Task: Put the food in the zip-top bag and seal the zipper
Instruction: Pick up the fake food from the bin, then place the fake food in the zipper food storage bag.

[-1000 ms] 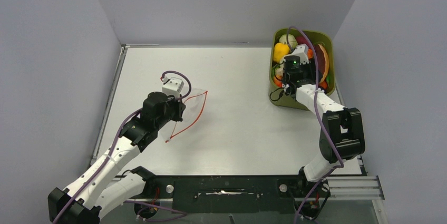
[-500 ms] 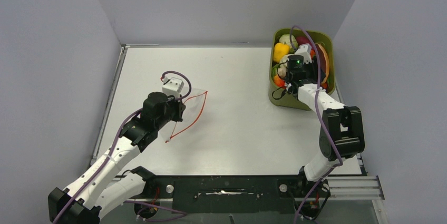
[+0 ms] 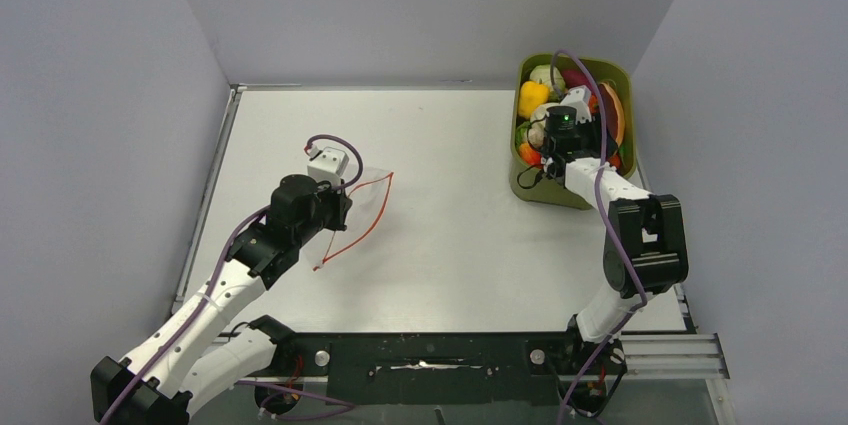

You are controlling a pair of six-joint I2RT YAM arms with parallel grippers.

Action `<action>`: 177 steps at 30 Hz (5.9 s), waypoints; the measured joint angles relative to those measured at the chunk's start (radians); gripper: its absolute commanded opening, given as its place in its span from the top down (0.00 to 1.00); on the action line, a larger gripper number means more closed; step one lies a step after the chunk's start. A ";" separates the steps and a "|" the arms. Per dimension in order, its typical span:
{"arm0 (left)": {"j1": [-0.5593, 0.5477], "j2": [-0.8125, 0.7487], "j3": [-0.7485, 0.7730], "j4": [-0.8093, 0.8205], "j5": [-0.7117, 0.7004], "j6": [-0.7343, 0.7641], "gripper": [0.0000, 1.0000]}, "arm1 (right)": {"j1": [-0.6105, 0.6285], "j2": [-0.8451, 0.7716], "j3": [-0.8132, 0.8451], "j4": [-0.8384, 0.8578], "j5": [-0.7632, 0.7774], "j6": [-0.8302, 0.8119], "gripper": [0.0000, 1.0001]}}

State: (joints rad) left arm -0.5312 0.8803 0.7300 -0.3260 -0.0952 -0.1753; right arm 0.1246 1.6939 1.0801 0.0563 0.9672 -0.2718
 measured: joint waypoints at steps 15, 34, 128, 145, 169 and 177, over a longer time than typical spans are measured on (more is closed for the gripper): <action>0.000 -0.009 0.000 0.000 -0.001 0.000 1.00 | 0.032 -0.064 0.014 -0.069 0.011 0.029 0.86; 0.000 -0.045 -0.002 0.000 -0.013 0.000 1.00 | 0.158 -0.300 0.252 -0.423 -0.053 0.213 0.91; 0.003 0.129 -0.042 0.407 0.072 0.021 1.00 | 0.427 -0.723 -0.411 -0.348 -1.609 1.302 0.98; 0.003 0.103 -0.080 0.406 0.292 -0.005 1.00 | 0.428 -0.633 -0.426 -0.153 -1.587 1.349 0.99; 0.003 0.100 -0.136 0.539 0.407 -0.208 1.00 | 0.493 -0.486 -0.366 -0.063 -1.398 1.422 1.00; 0.003 0.097 -0.169 0.569 0.410 -0.259 1.00 | 0.542 -0.384 -0.300 -0.026 -1.357 1.434 0.98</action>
State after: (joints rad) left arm -0.5285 0.9768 0.5610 0.2432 0.3153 -0.4343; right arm 0.6662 1.3098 0.7799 0.0299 -0.3901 1.1622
